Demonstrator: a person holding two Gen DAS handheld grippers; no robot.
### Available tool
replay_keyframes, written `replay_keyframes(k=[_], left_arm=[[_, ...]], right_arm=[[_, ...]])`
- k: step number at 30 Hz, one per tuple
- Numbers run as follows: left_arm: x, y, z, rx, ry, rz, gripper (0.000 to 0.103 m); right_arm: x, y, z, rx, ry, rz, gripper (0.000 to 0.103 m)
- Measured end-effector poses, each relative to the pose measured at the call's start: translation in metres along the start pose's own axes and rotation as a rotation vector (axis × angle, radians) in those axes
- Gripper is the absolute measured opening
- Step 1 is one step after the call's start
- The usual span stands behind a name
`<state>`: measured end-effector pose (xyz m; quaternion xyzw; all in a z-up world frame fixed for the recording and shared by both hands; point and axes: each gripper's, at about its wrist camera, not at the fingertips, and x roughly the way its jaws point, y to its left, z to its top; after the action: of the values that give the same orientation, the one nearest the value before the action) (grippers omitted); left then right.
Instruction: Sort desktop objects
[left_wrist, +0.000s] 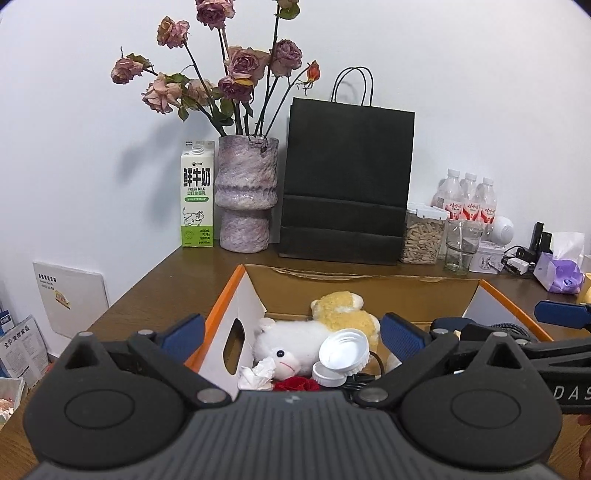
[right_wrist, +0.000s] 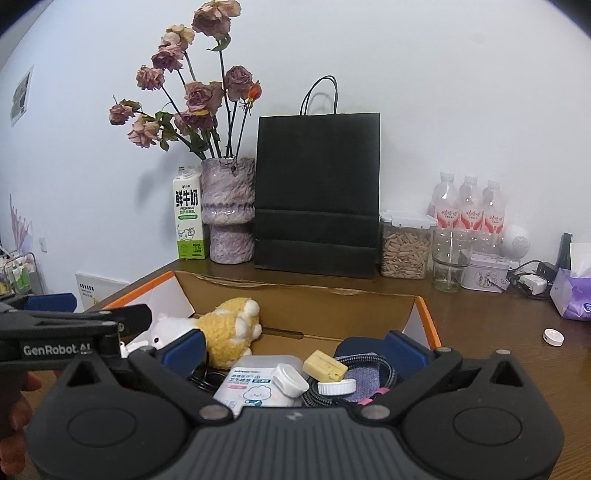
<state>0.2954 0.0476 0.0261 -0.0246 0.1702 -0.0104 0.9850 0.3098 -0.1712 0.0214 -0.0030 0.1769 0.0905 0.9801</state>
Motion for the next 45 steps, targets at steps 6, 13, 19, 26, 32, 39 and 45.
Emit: replay_keyframes(k=[6, 13, 19, 26, 32, 39, 45], left_arm=[[-0.008, 0.003, 0.005, -0.028, -0.012, -0.002, 0.103], [-0.027, 0.0, 0.014, -0.019, -0.027, 0.011, 0.103], [-0.057, -0.004, 0.016, 0.003, -0.055, 0.023, 0.103], [-0.097, -0.01, 0.01, 0.023, -0.065, 0.018, 0.103], [-0.137, -0.014, -0.005, 0.027, -0.073, -0.004, 0.103], [-0.178, -0.023, -0.031, 0.008, -0.053, -0.002, 0.103], [-0.203, -0.031, -0.058, 0.003, -0.025, 0.03, 0.103]], right_arm=[[-0.004, -0.001, 0.007, 0.057, 0.009, 0.033, 0.103], [-0.025, 0.006, 0.014, 0.052, -0.003, 0.045, 0.103], [-0.052, 0.009, 0.017, 0.056, -0.004, 0.061, 0.103], [-0.094, 0.017, 0.011, 0.034, -0.022, 0.061, 0.103], [-0.139, 0.022, -0.002, 0.01, -0.028, 0.057, 0.103], [-0.189, 0.027, -0.026, 0.013, -0.018, 0.059, 0.103], [-0.211, 0.024, -0.055, 0.055, 0.036, 0.069, 0.103]])
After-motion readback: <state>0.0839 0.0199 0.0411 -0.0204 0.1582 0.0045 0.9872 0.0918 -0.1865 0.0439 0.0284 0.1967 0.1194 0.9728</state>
